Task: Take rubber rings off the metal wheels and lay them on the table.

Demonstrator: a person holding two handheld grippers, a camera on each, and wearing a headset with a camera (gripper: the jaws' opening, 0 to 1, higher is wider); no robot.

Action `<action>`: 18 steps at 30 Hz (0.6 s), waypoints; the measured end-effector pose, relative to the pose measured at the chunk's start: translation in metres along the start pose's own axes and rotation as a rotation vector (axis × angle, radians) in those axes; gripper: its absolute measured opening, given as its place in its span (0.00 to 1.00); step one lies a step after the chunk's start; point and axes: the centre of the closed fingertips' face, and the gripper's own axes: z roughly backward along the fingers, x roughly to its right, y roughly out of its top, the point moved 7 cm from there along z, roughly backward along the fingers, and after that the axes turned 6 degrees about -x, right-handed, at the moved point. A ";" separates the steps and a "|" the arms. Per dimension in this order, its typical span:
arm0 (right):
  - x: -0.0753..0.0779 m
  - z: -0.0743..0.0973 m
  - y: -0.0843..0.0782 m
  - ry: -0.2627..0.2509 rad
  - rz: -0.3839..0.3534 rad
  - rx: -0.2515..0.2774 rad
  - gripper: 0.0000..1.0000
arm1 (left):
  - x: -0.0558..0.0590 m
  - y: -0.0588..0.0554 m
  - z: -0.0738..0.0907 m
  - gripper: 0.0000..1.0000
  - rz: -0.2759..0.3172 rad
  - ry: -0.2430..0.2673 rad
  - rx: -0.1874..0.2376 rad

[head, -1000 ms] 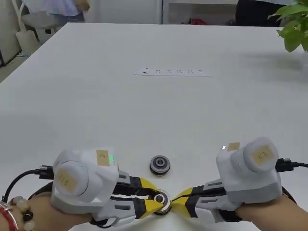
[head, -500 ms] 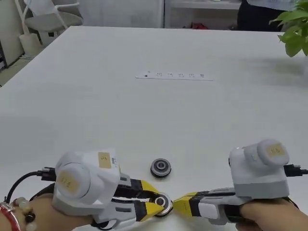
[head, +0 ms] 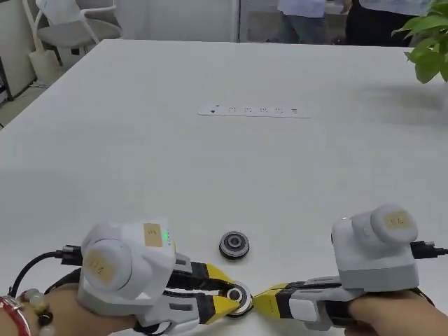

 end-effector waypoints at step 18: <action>-0.007 0.004 0.007 0.051 -0.026 0.049 0.00 | -0.001 0.001 -0.001 0.14 -0.018 0.004 -0.014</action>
